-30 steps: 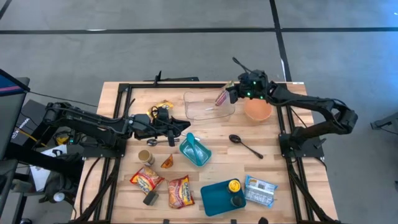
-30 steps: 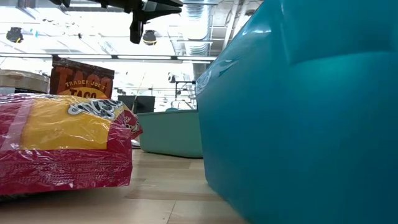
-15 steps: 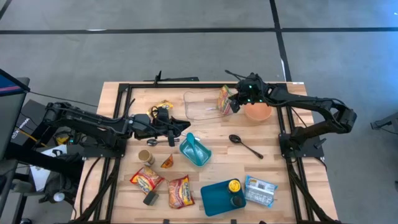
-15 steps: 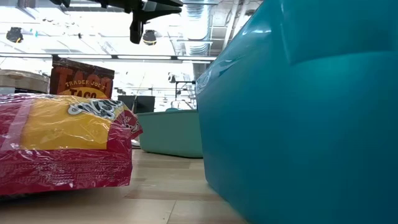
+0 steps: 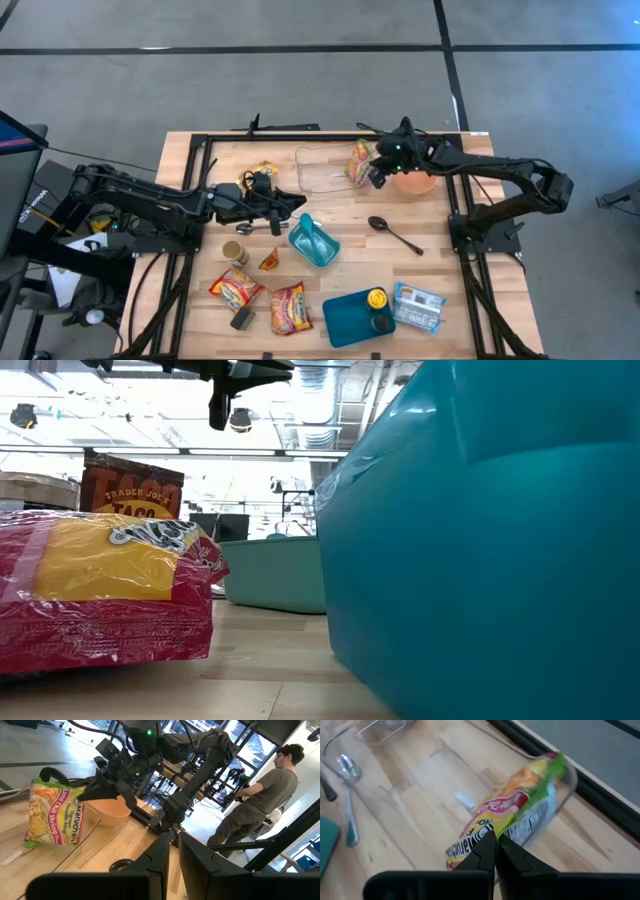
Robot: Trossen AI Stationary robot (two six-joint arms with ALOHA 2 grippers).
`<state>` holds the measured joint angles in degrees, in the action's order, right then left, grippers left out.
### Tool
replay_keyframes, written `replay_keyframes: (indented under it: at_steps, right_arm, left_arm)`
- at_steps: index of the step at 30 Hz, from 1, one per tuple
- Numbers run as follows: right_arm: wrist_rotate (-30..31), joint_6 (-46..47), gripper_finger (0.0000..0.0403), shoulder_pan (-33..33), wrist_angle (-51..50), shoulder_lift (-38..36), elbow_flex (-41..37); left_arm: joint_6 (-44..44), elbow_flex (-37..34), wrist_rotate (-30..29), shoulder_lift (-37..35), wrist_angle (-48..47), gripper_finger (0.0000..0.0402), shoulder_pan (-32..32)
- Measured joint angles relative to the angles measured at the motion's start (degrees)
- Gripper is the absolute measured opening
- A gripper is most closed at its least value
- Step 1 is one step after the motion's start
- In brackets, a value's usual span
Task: Pick & Place Food Item
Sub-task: Put the green noodle pack into the transparent bin
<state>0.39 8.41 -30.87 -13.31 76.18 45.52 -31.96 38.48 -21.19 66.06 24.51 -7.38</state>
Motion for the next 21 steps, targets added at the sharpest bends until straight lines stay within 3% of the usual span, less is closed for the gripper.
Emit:
replay_keyframes:
  at_steps: [6,15,21]
  right_arm:
    - [0.25,0.61,0.0000,2.25,-1.88,0.00,0.00]
    - [7.10,0.60,0.0000,5.31,-4.27,0.00,-0.05]
    - [7.14,0.60,0.0000,6.55,-4.91,0.00,-0.05]
  left_arm:
    - [0.00,0.00,-0.02,0.00,-0.01,0.0036,0.00]
    - [0.01,0.00,-0.11,0.00,0.01,0.0036,0.00]
    - [0.01,0.00,-0.33,0.00,0.00,0.0036,0.00]
